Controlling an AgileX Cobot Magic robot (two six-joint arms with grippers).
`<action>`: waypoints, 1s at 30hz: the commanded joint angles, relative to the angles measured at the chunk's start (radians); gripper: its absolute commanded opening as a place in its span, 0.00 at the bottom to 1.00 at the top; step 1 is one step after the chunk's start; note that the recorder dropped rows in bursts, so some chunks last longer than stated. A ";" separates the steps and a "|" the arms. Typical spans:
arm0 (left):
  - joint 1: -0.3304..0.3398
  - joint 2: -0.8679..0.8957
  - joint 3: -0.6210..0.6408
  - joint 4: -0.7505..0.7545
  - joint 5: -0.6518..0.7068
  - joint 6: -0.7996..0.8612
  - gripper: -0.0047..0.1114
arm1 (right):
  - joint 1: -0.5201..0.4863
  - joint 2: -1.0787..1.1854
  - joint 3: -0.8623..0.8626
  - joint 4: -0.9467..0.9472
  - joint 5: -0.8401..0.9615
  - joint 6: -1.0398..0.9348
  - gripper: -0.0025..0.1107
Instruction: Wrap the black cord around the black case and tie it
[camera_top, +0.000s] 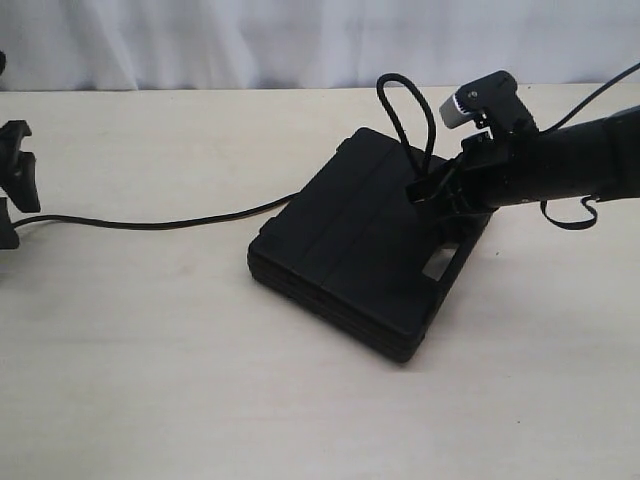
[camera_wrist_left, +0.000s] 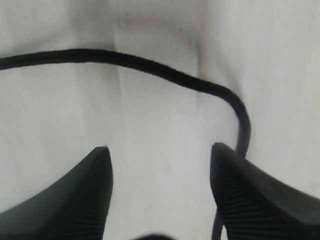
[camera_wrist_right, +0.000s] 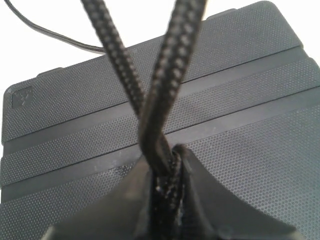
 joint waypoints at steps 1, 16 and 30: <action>0.005 -0.004 0.006 -0.010 -0.039 -0.100 0.51 | 0.001 -0.014 -0.002 0.000 0.028 0.005 0.06; 0.007 -0.002 0.036 0.185 -0.079 -0.386 0.51 | 0.001 -0.014 -0.002 0.000 0.028 0.003 0.06; 0.009 -0.002 0.140 0.233 -0.355 -0.492 0.51 | 0.001 -0.014 -0.002 0.000 0.028 0.003 0.06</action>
